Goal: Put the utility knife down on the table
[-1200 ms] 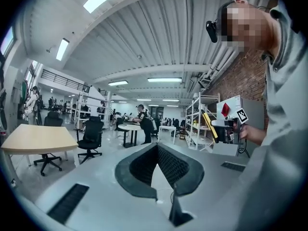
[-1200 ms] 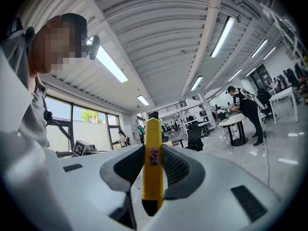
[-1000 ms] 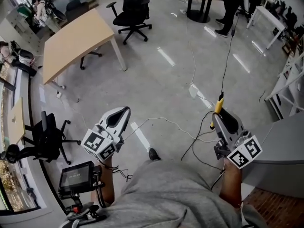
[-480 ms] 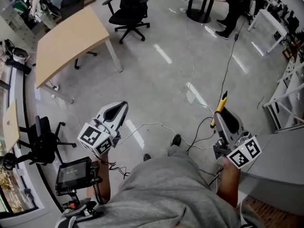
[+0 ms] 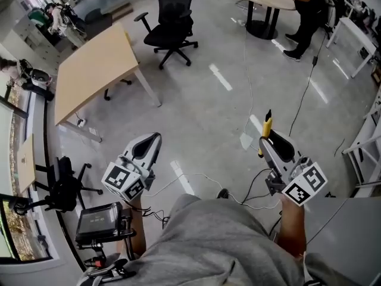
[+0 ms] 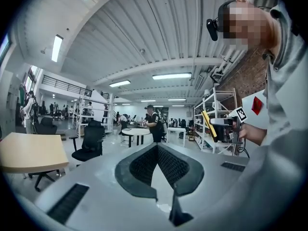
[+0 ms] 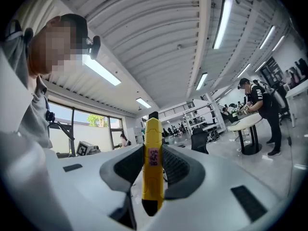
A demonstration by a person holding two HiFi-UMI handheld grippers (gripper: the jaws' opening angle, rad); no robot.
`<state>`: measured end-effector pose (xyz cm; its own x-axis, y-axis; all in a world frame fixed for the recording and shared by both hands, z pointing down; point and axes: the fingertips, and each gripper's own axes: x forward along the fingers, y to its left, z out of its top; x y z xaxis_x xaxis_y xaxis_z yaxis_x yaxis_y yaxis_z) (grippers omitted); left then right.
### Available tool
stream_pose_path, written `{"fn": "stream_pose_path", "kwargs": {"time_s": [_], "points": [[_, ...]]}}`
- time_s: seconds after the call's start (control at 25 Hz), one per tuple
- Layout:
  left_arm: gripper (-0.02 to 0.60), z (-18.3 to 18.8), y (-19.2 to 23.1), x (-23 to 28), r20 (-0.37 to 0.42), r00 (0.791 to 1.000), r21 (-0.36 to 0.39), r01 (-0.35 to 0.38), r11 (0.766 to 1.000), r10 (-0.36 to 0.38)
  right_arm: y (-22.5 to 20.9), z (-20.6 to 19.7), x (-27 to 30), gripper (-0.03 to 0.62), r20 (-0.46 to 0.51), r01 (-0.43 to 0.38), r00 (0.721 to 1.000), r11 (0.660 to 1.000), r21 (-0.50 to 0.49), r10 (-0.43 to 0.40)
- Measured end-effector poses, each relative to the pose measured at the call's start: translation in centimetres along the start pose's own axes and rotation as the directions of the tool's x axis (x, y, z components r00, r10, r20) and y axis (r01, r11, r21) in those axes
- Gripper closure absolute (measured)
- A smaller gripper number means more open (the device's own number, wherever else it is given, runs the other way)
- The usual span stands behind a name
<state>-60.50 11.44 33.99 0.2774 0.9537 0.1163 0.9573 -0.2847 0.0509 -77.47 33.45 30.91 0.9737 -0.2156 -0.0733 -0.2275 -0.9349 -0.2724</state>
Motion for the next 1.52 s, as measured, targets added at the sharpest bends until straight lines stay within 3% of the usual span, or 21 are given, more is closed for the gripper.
{"fn": "stream_pose_path", "kwargs": {"time_s": [0.2, 0.52, 0.8, 1.04, 1.2, 1.52], "points": [[0.577, 0.2, 0.3, 4.7, -0.026, 1.0, 0.006, -0.007, 1.0, 0.007, -4.8, 0.7, 0.7, 0.477, 0.007, -0.011, 1.0, 1.0, 0.024, 0.01], [0.577, 0.0, 4.6, 14.6, -0.056, 0.998, -0.004, 0.021, 1.0, -0.021, -13.1, 1.6, 4.8, 0.477, -0.002, 0.012, 1.0, 0.999, 0.036, -0.012], [0.577, 0.7, 10.7, 22.5, -0.016, 0.998, -0.009, 0.055, 0.998, -0.055, -18.9, 2.5, 11.4, 0.477, -0.024, 0.028, 0.999, 0.999, 0.024, -0.028], [0.577, 0.9, 20.8, 29.6, -0.012, 0.998, -0.036, 0.06, 0.998, -0.061, -24.3, 4.3, 21.8, 0.477, -0.024, 0.023, 0.999, 1.0, 0.011, -0.022], [0.577, 2.3, 23.9, 33.6, -0.01, 0.998, -0.037, 0.058, 0.998, -0.058, -28.0, 5.6, 26.2, 0.477, -0.028, 0.008, 1.0, 1.0, 0.009, -0.007], [0.577, 4.3, 29.9, 42.0, -0.041, 0.996, -0.051, -0.076, 0.996, 0.074, -39.2, 8.0, 33.9, 0.477, -0.045, -0.092, 0.994, 0.994, 0.054, 0.095]]}}
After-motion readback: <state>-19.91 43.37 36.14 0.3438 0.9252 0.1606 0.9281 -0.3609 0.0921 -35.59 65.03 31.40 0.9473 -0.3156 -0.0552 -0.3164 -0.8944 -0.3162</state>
